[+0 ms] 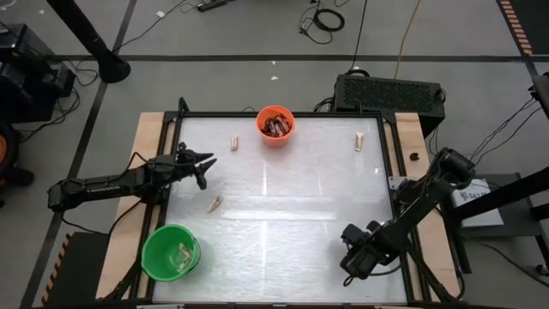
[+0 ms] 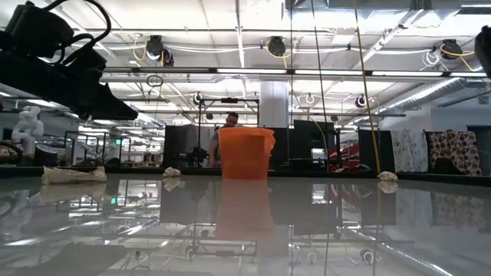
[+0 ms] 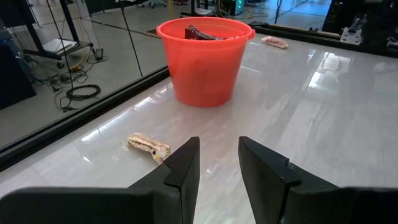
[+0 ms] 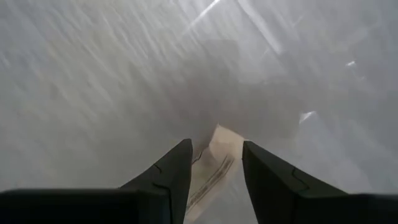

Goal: Sort candy by brand, put in halloween buckets
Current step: Put the white chocolate bar into the green bucket

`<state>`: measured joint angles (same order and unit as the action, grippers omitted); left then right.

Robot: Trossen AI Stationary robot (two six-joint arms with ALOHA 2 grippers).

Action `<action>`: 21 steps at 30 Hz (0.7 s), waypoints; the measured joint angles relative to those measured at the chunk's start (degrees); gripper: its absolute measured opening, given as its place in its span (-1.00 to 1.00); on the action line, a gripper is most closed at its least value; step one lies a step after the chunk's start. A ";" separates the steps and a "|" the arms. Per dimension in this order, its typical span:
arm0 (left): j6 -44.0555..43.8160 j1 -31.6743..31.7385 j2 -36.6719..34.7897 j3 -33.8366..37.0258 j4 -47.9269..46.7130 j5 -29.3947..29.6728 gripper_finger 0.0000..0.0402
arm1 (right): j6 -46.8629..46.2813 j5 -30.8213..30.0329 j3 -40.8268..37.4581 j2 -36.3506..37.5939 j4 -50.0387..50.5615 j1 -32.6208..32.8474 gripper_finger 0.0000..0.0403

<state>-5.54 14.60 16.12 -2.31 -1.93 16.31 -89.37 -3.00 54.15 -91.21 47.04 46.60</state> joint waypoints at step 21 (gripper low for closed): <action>0.00 -0.01 -0.01 0.02 0.02 -0.01 -0.41 | 14.41 5.63 1.01 -6.97 -1.71 -4.68 -0.81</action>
<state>-5.54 14.59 16.11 -2.28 -1.91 16.29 -74.96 2.63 55.16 -98.18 45.33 41.92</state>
